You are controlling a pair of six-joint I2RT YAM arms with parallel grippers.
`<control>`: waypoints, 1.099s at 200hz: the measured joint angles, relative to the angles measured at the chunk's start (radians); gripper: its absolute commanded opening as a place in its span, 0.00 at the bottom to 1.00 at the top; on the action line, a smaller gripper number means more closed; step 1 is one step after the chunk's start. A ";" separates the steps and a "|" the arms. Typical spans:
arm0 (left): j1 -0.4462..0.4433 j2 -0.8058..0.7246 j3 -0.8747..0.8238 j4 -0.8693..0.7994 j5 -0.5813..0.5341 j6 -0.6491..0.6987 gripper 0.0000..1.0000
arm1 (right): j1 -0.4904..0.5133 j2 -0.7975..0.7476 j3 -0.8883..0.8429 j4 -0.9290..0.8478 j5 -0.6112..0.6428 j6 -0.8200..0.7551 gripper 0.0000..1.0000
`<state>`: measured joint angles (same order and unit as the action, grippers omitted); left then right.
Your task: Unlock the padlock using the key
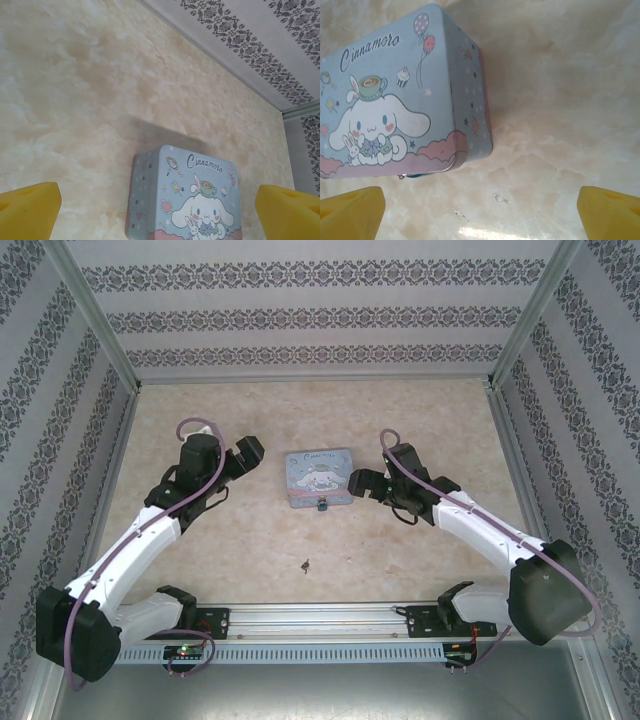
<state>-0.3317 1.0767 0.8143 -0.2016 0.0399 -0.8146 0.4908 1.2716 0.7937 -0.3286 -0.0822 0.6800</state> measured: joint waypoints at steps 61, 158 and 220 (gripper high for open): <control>0.000 -0.005 -0.058 0.011 -0.017 -0.012 1.00 | 0.106 0.014 -0.002 -0.005 -0.011 -0.006 0.98; 0.000 0.063 -0.080 0.024 0.031 -0.029 1.00 | 0.432 0.179 0.052 -0.068 0.103 0.024 0.98; 0.000 0.085 -0.093 0.046 0.031 -0.031 0.99 | 0.577 0.319 0.173 -0.128 0.156 0.077 0.98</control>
<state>-0.3317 1.1614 0.7216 -0.1555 0.0704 -0.8455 1.0676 1.5902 0.9665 -0.4568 0.0734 0.7567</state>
